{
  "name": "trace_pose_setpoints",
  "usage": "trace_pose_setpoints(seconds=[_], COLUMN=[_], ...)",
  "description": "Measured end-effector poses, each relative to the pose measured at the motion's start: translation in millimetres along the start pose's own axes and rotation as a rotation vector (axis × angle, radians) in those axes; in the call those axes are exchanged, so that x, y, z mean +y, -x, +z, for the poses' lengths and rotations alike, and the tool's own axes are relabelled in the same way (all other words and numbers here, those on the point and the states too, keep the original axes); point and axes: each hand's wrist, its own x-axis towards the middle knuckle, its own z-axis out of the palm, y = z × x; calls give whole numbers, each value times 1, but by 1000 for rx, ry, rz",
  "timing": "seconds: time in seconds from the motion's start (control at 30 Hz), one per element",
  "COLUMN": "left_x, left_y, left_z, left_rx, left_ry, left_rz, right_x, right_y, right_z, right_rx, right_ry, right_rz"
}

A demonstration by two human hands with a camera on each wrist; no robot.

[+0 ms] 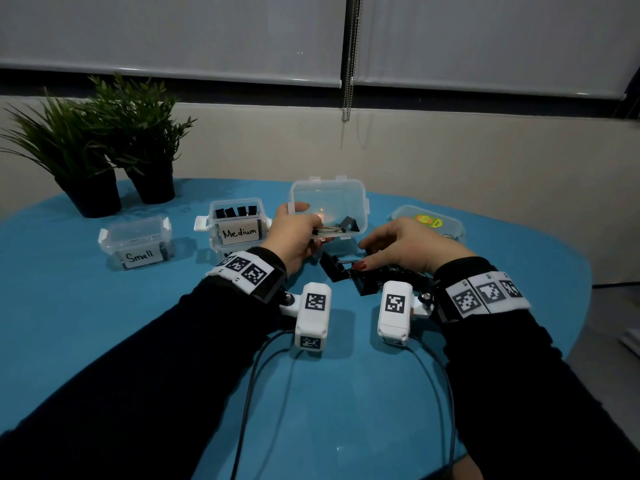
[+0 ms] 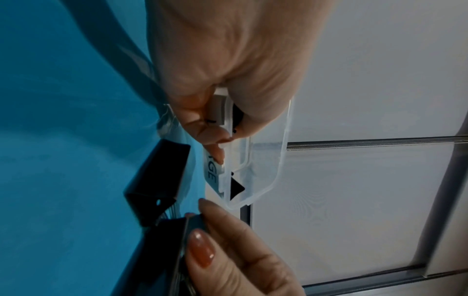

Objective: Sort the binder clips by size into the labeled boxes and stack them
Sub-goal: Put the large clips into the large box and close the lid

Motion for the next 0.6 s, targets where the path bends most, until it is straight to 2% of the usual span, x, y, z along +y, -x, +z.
trace_pose_setpoints(seconds=[0.1,0.27,0.43,0.5,0.6], left_x=[1,2,2,2,3], left_y=[0,-1,1,3,6], left_z=[0,0,-1,-1,0], left_rx=[1,8,-9,-26,-53], left_ry=[39,69,39,36,28], left_rz=[-22,-38,-52,-66,-84], right_x=[0,1,-9,-13,-17], right_y=[-2,-6,-6,-6,-8], right_z=[2,-2,-3,-1,8], right_rx=[71,307,563,553,442], right_ry=[-99,-402,-751,-840,-919], right_rz=[-53,-115,-324,-386,-435])
